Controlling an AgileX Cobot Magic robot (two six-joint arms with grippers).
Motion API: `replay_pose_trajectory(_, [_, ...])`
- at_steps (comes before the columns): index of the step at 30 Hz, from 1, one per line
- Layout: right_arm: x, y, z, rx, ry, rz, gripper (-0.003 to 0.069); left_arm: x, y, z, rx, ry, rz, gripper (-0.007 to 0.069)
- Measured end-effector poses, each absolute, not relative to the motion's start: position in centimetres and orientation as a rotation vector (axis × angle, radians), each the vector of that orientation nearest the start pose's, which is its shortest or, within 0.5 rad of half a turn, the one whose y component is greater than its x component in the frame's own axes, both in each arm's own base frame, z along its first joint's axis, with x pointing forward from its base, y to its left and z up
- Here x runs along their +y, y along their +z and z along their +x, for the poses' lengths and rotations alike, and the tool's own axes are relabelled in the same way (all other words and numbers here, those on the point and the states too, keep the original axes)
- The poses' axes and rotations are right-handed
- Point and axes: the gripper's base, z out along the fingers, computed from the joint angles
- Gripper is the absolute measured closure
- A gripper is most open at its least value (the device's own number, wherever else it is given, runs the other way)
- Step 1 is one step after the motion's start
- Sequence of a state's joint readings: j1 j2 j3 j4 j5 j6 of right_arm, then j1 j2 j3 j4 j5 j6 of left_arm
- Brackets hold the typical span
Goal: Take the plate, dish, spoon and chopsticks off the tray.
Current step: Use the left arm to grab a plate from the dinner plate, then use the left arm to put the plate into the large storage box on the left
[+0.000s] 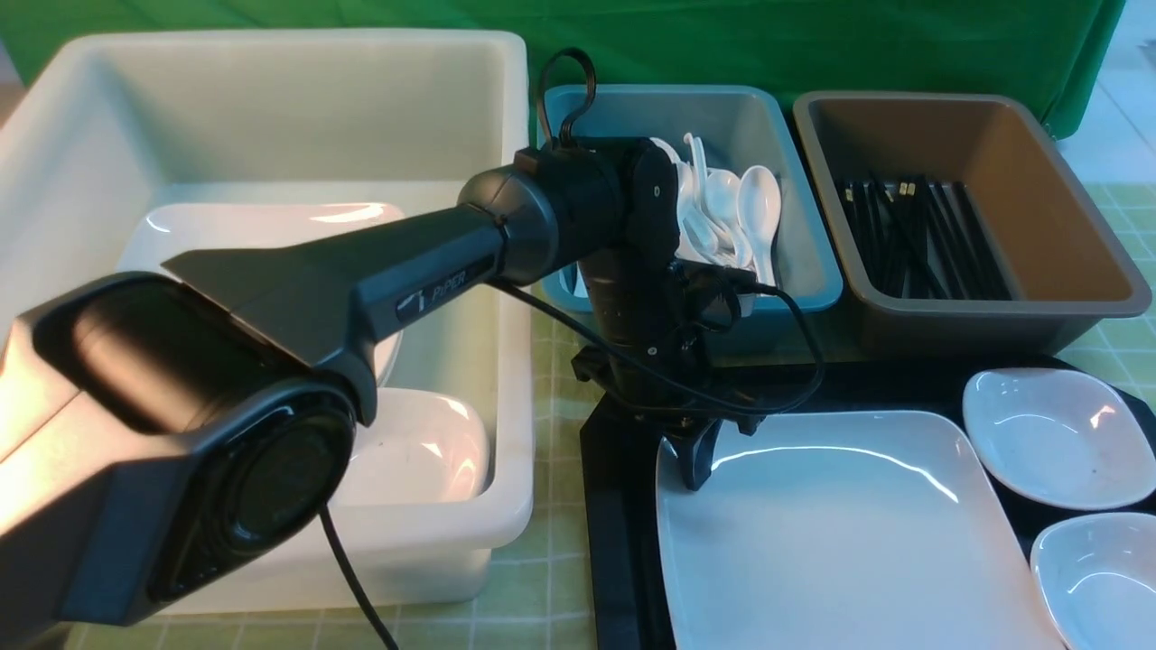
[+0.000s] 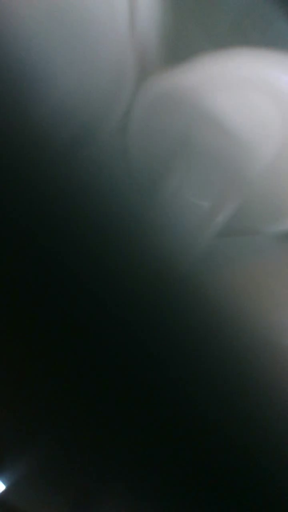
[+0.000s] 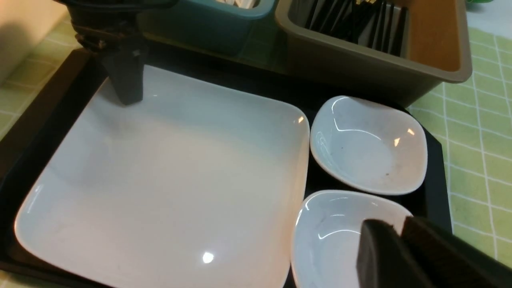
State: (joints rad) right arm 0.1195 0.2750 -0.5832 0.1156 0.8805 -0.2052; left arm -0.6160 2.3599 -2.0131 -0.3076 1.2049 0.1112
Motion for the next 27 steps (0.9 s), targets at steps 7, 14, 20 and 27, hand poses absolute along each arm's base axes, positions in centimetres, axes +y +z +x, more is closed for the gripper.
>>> replay_pose_trajectory(7, [1.3, 31.1, 4.1, 2.030, 0.084, -0.312, 0.0575, -30.1, 17.4, 38.2, 2.929, -0.540, 0.908, 0.0493])
replay_pose_trajectory(14, [1.3, 31.1, 4.0, 2.031, 0.084, -0.312, 0.0572, -29.7, 22.0, 37.6, 2.847, -0.570, 0.878, 0.0569])
replay_pose_trajectory(20, [1.3, 31.1, 4.0, 2.031, 0.084, -0.312, 0.0566, -28.7, 27.1, 36.5, 2.732, -0.565, 0.880, 0.0606])
replay_pose_trajectory(27, [1.3, 31.1, 4.1, 2.032, 0.082, -0.313, 0.0565, -27.5, 31.8, 35.1, 2.624, -0.551, 0.878, 0.0617])
